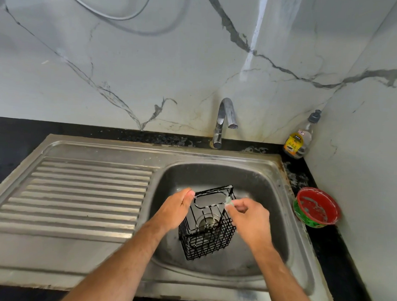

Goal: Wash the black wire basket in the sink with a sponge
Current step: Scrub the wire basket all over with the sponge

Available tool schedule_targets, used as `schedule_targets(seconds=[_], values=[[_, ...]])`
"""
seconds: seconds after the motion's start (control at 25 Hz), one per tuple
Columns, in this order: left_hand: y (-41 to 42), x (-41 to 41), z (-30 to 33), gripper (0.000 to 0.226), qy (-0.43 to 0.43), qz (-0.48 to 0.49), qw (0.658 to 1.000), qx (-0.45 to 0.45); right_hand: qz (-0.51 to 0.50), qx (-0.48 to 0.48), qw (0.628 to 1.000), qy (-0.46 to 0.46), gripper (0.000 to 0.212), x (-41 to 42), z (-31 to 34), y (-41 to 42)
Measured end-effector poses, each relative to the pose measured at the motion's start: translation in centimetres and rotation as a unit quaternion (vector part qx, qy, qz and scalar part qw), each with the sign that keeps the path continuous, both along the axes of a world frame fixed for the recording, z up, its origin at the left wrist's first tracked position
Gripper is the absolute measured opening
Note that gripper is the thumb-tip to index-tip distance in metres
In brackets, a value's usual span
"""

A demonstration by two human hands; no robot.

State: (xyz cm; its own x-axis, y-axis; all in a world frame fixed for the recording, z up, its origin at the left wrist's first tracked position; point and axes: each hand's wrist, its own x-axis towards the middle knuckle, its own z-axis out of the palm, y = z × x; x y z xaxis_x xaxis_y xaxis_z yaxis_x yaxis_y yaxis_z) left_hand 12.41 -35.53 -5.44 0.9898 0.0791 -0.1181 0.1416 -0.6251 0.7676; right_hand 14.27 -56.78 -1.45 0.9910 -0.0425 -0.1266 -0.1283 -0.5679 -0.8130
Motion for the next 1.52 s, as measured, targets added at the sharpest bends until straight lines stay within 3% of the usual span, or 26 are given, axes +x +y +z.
schedule_targets(seconds=[0.12, 0.28, 0.44, 0.6, 0.68, 0.8, 1.08, 1.28, 1.4, 1.52], values=[[-0.3, -0.3, -0.1, 0.031, -0.011, 0.003, 1.0, -0.01, 0.042, -0.02, 0.996, 0.071, 0.012, -0.2, 1.1, 0.0], [-0.4, -0.3, -0.6, 0.036, 0.0, 0.018, 1.0, -0.017, 0.125, -0.125, 0.977, 0.121, 0.017, -0.4, 2.4, -0.8], [0.7, 0.0, -0.1, 0.036, 0.016, -0.023, 1.0, 0.0, 0.057, -0.101, 0.993, 0.037, 0.027, -0.2, 1.9, 0.9], [0.5, 0.0, -1.1, 0.035, -0.002, 0.001, 1.0, -0.015, 0.068, -0.133, 0.987, -0.061, 0.015, -1.5, -0.1, 1.3], [0.3, 0.4, -1.2, 0.036, 0.006, 0.014, 0.999, -0.032, 0.068, -0.085, 0.994, -0.015, 0.009, -1.9, -0.1, 0.4], [0.7, 0.7, -0.8, 0.036, -0.003, 0.01, 0.999, -0.032, -0.033, 0.064, 0.996, 0.047, 0.009, -1.4, 1.2, -1.0], [1.0, -0.5, -1.8, 0.038, 0.006, 0.06, 0.993, -0.102, 0.038, 0.016, 0.99, 0.138, 0.005, 0.0, 2.0, -0.6], [-2.4, -0.1, 2.6, 0.029, 0.004, 0.038, 0.998, 0.052, 0.091, -0.082, 0.985, 0.118, 0.018, -0.1, 2.4, 0.2], [-3.1, -1.4, 3.4, 0.088, 0.068, -0.086, 0.978, 0.178, 0.078, -0.074, 0.988, 0.11, 0.019, -0.6, 1.9, 0.0], [-3.4, -1.9, 3.1, 0.112, 0.012, -0.108, 0.952, 0.286, 0.086, -0.051, 0.989, 0.105, 0.018, -1.1, 1.8, -0.2]])
